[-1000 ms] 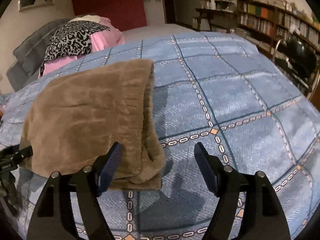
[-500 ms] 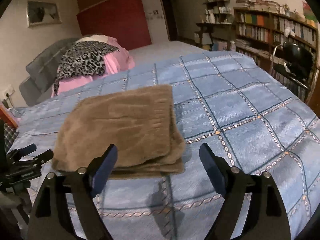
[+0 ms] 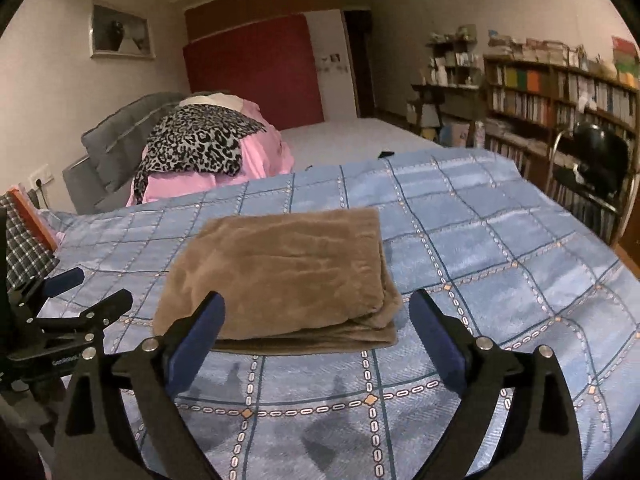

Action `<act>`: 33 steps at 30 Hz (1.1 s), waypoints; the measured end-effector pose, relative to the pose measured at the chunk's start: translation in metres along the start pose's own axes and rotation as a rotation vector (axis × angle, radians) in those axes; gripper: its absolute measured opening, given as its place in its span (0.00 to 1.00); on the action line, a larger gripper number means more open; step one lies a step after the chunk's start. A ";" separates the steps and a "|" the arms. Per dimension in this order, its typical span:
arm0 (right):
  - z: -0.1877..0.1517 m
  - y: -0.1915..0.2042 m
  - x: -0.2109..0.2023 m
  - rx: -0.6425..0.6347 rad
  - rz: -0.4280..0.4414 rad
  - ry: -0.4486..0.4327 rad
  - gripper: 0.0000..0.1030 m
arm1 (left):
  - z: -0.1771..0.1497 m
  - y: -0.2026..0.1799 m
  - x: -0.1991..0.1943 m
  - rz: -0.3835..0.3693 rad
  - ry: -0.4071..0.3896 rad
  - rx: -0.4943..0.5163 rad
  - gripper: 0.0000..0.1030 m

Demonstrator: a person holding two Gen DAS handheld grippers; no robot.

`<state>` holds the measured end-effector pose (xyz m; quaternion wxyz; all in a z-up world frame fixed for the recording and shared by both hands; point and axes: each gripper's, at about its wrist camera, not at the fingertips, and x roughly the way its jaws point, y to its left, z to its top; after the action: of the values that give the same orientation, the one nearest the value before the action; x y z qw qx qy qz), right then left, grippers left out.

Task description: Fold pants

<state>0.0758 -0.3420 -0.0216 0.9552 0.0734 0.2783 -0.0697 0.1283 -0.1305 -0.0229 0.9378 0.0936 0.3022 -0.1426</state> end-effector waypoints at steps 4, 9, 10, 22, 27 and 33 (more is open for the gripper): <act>-0.001 0.011 -0.008 -0.034 -0.015 -0.020 0.90 | 0.000 -0.004 -0.007 0.030 0.004 0.015 0.97; -0.004 0.017 -0.013 -0.040 -0.021 -0.018 0.91 | -0.002 -0.001 -0.014 0.052 -0.005 0.001 0.97; -0.004 0.017 -0.014 -0.039 -0.026 -0.020 0.91 | -0.003 0.000 -0.016 0.050 -0.005 -0.005 0.97; -0.009 0.016 -0.020 -0.035 -0.040 -0.030 0.91 | -0.001 -0.002 -0.026 0.043 -0.020 -0.003 0.97; -0.008 0.021 -0.024 -0.052 -0.053 -0.049 0.91 | -0.001 -0.003 -0.026 0.041 -0.021 -0.003 0.97; -0.006 0.025 -0.023 -0.061 -0.058 -0.043 0.92 | 0.000 -0.005 -0.027 0.039 -0.015 0.005 0.97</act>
<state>0.0584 -0.3143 -0.0115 0.9603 0.0347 0.2615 -0.0905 0.1056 -0.1296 -0.0077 0.9424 0.1008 0.2931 -0.1255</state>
